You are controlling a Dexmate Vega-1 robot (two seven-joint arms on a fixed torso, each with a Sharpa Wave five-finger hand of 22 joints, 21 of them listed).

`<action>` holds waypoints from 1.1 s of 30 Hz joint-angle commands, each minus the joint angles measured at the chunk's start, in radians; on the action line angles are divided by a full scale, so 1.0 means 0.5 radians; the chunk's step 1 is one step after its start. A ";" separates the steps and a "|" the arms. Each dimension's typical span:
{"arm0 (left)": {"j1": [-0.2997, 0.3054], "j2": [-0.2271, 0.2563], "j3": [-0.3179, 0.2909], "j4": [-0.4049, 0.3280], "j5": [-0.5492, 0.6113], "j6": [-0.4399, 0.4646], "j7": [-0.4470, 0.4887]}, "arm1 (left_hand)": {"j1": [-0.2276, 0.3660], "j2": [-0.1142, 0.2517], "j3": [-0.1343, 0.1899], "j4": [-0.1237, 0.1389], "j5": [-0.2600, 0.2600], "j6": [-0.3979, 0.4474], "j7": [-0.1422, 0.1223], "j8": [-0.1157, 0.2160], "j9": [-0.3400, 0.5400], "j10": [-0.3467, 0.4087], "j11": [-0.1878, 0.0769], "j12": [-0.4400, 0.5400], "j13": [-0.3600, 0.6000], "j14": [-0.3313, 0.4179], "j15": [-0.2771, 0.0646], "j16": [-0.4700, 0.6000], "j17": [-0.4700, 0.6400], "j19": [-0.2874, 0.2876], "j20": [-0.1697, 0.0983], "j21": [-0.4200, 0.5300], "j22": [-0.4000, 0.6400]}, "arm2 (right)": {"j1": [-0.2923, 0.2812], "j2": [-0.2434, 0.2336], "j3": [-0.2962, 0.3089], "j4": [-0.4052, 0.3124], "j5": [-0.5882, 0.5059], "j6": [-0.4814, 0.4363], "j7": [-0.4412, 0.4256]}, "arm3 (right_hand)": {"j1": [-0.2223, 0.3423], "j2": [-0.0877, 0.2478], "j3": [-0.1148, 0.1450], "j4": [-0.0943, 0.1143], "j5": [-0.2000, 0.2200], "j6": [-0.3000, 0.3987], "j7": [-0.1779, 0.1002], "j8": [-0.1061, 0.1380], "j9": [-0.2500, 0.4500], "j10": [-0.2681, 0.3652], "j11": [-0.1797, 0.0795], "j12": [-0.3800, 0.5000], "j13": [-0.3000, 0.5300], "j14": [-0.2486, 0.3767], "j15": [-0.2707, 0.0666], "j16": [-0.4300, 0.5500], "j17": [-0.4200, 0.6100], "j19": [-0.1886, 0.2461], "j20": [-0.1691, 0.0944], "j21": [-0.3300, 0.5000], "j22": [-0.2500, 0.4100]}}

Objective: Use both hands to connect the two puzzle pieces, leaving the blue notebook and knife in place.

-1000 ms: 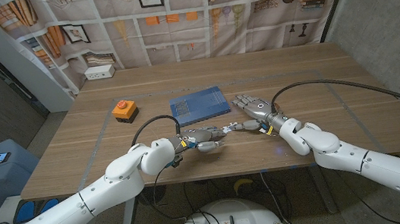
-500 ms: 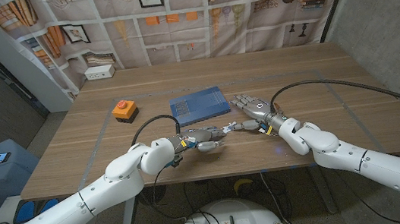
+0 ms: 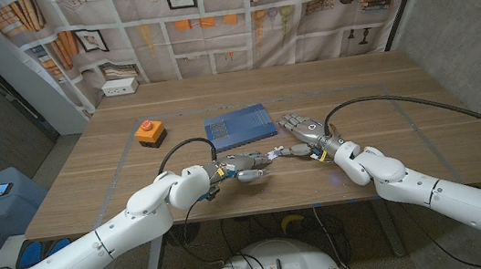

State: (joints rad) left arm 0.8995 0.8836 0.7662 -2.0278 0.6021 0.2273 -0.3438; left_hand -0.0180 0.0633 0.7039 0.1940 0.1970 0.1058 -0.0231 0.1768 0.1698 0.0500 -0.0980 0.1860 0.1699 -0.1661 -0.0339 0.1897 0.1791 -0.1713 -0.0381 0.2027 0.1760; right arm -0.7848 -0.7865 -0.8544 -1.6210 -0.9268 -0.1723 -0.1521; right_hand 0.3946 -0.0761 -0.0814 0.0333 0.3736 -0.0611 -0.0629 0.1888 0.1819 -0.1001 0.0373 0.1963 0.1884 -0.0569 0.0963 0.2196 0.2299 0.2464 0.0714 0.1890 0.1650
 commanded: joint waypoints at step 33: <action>0.006 0.007 -0.009 -0.006 0.012 -0.008 0.019 | 0.028 0.257 0.020 -0.007 -0.008 0.038 -0.008 0.013 0.010 0.061 0.041 0.012 0.006 0.001 -0.052 -0.007 0.003 -0.144 -0.062 -0.001 0.002 | 0.002 0.006 -0.057 0.050 -0.039 -0.126 0.003 | 0.044 0.028 -0.024 -0.015 0.021 0.014 -0.016 0.018 0.005 -0.004 0.002 0.000 0.008 0.007 0.007 0.007 0.005 0.012 -0.002 -0.004 0.006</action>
State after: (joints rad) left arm 0.9046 0.8881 0.7639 -2.0289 0.6010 0.2244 -0.3379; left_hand -0.0180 0.0633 0.7080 0.1899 0.1970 0.1111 -0.0284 0.1771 0.1700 0.0496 -0.0975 0.1824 0.1699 -0.1661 -0.0339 0.1897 0.1790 -0.1713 -0.0381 0.2026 0.1752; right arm -0.7817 -0.7824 -0.8841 -1.5932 -0.9495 -0.2274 -0.1379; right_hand 0.3950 -0.0756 -0.0897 0.0335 0.3744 -0.0556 -0.0683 0.1933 0.1819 -0.1001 0.0374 0.1963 0.1884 -0.0570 0.0964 0.2196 0.2299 0.2463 0.0714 0.1890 0.1650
